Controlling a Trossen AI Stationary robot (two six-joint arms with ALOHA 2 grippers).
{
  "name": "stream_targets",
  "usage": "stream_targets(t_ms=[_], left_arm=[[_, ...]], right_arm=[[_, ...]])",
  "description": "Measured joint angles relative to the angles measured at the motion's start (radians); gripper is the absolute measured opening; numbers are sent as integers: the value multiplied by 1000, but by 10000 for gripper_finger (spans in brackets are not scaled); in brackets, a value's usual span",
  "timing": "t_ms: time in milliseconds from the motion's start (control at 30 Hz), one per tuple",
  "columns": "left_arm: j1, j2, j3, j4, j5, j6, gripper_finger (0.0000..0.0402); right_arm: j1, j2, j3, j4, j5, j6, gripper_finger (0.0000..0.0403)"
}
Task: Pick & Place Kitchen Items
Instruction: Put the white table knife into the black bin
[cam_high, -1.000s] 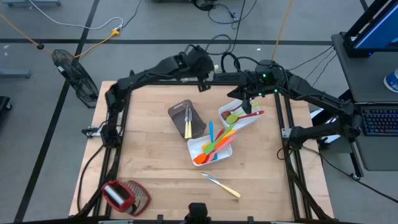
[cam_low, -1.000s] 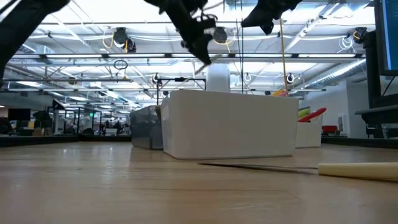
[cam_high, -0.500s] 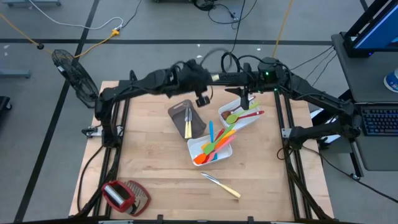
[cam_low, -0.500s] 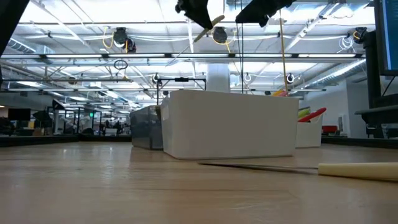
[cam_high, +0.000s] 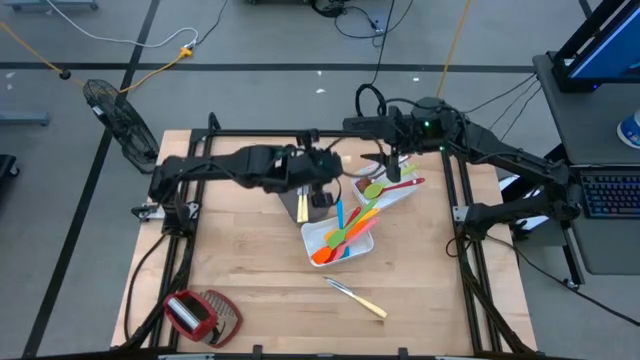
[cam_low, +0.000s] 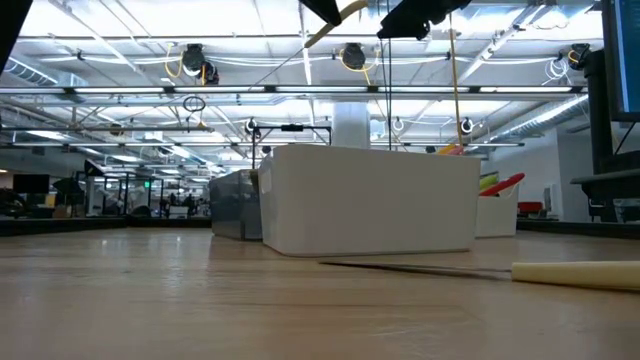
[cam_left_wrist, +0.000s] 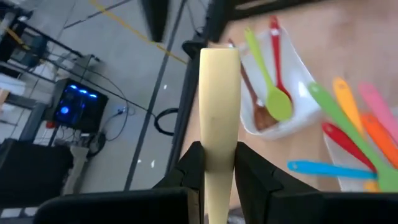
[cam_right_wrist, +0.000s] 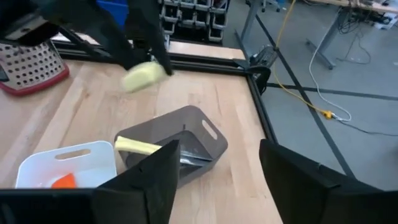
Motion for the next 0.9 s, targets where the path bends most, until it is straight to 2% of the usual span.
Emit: stream_targets(t_ms=[100, 167, 267, 367, 633, 767, 900], left_arm=[[-20, 0, 0, -63, 18, 3, 51], [-27, 0, 0, -105, 69, 1, 51], [-27, 0, 0, -119, 163, -33, 51], [-28, 13, 0, -111, 189, -31, 51], [-27, 74, -19, -153, 231, 211, 51], [-14, 76, -101, -140, 283, 346, 51], [14, 80, -160, -138, 355, 418, 51]], right_arm=[[3, 0, 0, -19, 2, 6, 219], [3, -1, 0, -38, 5, 8, 219], [3, -2, 0, -73, 5, 13, 216], [3, -2, 0, -102, 4, 34, 216], [1, -3, 0, -243, 10, 51, 218], [1, -3, 0, -307, 82, 52, 217], [1, -3, 0, -327, 133, 70, 219]])
